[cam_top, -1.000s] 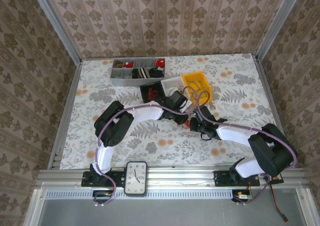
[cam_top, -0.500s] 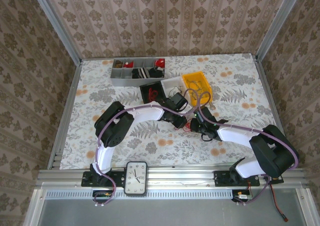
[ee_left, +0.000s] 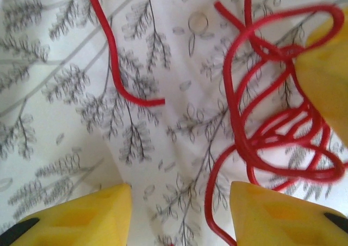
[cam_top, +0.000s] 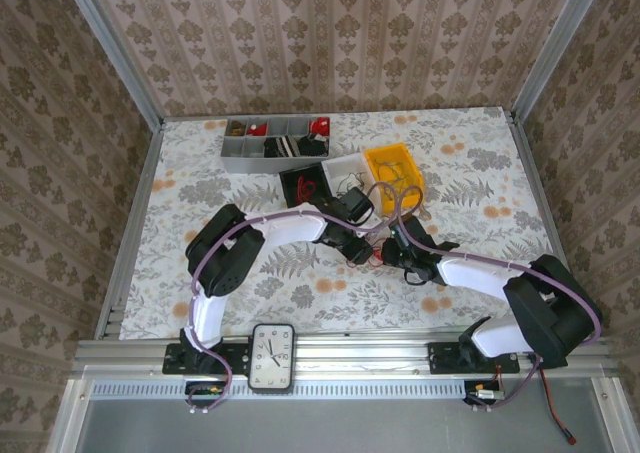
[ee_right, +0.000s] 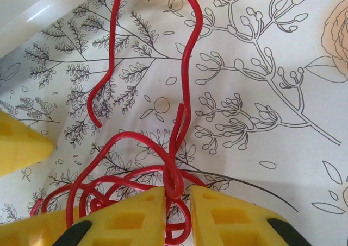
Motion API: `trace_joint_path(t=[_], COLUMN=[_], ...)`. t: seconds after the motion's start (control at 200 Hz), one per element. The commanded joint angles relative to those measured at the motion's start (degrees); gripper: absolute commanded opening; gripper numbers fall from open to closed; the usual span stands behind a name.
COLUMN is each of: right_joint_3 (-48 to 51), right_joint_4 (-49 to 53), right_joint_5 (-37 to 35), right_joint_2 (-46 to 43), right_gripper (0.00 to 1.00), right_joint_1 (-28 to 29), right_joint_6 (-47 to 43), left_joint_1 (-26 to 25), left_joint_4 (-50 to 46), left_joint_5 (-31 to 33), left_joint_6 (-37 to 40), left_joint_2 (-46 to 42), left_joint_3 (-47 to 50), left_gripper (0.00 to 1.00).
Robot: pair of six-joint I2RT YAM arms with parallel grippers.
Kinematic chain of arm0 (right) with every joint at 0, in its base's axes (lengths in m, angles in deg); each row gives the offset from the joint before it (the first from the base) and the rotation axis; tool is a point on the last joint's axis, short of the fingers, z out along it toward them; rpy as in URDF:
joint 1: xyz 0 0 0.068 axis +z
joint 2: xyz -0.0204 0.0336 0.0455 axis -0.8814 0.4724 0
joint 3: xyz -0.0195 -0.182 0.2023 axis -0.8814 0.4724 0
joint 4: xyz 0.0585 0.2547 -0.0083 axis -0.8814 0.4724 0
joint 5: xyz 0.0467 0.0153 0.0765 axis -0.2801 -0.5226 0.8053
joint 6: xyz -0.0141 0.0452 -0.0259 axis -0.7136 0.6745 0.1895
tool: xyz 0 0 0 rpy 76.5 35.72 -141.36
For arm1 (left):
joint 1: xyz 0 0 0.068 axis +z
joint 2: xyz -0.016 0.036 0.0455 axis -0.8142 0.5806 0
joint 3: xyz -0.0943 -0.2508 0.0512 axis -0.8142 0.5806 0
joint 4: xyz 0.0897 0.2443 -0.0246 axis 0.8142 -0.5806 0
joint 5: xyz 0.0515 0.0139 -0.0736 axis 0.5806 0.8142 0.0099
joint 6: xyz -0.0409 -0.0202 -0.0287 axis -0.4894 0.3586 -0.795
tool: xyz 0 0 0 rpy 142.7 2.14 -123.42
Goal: Untangle the cables
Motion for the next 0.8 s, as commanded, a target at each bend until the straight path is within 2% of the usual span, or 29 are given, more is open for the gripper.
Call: trace_joint_path(t=[0.0, 0.095, 0.235, 0.315, 0.395, 0.555, 0.665, 0.8], right_joint_3=[1.01, 1.02, 0.74, 0.73, 1.11, 1.33, 1.48, 1.18], right_joint_4=[1.84, 1.64, 1.6, 1.44, 1.3, 1.33, 1.2, 1.05], right_joint_5=[-3.62, -3.6, -3.72, -3.55, -3.49, -3.79, -3.64, -3.53], right_joint_2=[-0.89, -0.72, -0.11, -0.18, -0.75, -1.21, -1.0, -0.64], right_gripper=[0.19, 0.19, 0.18, 0.18, 0.18, 0.18, 0.18, 0.18], right_joint_1=[0.25, 0.22, 0.2, 0.22, 0.22, 0.23, 0.22, 0.22], right_joint_6=[-0.03, -0.01, 0.25, -0.01, -0.01, -0.11, 0.06, 0.07], left_joint_1=[-0.8, -0.82, -1.19, -1.99, -2.48, -2.01, -0.69, 0.92], left_joint_4=[-8.08, -8.2, -7.64, -5.66, -2.03, 4.38, 9.79, 12.4], left_joint_5=[-1.34, -2.05, 0.21, 2.08, 5.08, 7.89, 6.22, -1.09], left_joint_6=[2.72, 3.19, 1.79, 1.56, 1.82, 3.86, 5.21, 6.22], left_joint_2=[-2.6, -2.94, -0.72, -0.41, -1.93, -7.61, -11.96, -12.92], left_joint_3=[2.32, 2.81, 1.53, 1.56, 2.98, 6.41, 9.19, 8.84], left_gripper=[0.51, 0.46, 0.39, 0.39, 0.47, 0.49, 0.51, 0.52])
